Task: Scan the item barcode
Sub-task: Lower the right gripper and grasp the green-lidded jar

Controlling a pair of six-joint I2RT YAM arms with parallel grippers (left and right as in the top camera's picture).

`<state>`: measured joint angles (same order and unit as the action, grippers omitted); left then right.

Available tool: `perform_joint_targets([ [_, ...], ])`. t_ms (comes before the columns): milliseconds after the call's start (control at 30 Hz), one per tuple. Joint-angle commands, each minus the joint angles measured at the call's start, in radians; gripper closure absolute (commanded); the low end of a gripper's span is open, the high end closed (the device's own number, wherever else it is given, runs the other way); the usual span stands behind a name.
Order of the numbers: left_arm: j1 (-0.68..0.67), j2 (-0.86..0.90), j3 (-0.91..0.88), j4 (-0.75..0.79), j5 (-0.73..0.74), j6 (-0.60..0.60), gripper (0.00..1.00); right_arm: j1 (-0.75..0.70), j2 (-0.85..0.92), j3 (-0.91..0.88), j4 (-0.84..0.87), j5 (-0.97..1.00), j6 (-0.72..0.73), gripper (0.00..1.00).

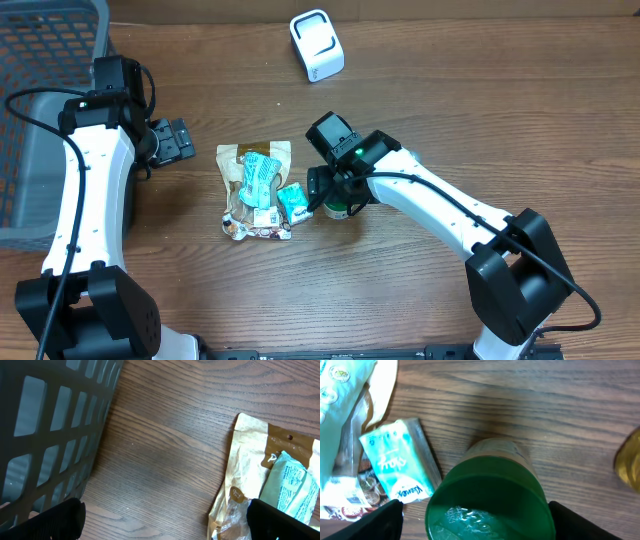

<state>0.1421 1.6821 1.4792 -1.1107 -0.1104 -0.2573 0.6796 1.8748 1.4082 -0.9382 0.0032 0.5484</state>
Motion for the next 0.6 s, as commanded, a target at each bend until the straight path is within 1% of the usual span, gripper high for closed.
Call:
perform_joint_targets([
  [0,0.002,-0.016,0.021,0.000,-0.012,0.014,0.00,-0.001,0.002,0.011,-0.003,-0.005,0.103,0.22],
  [33,0.002,-0.016,0.021,0.000,-0.012,0.014,0.01,-0.001,0.002,0.011,-0.003,-0.005,0.103,0.26],
  [167,0.002,-0.016,0.021,0.000,-0.012,0.014,0.00,-0.001,0.002,0.011,-0.006,0.029,0.103,0.32],
  [267,0.002,-0.016,0.021,0.000,-0.012,0.014,0.01,-0.001,0.002,0.011,-0.017,0.069,0.100,0.33],
  [300,0.002,-0.016,0.021,0.000,-0.012,0.014,0.00,-0.001,0.002,0.011,-0.021,0.092,0.021,0.32],
  [467,0.002,-0.016,0.021,0.000,-0.012,0.014,0.00,-0.001,0.002,0.011,-0.028,0.093,0.001,0.32],
  [500,0.002,-0.016,0.021,0.000,-0.012,0.014,0.01,-0.001,0.002,0.011,-0.028,0.093,0.001,0.32],
  [533,0.002,-0.016,0.021,0.000,-0.012,0.014,0.00,-0.001,0.002,0.011,-0.027,0.093,0.001,0.26],
  [567,0.002,-0.016,0.021,0.000,-0.012,0.014,0.00,-0.001,0.002,0.011,-0.026,0.091,0.001,0.12],
])
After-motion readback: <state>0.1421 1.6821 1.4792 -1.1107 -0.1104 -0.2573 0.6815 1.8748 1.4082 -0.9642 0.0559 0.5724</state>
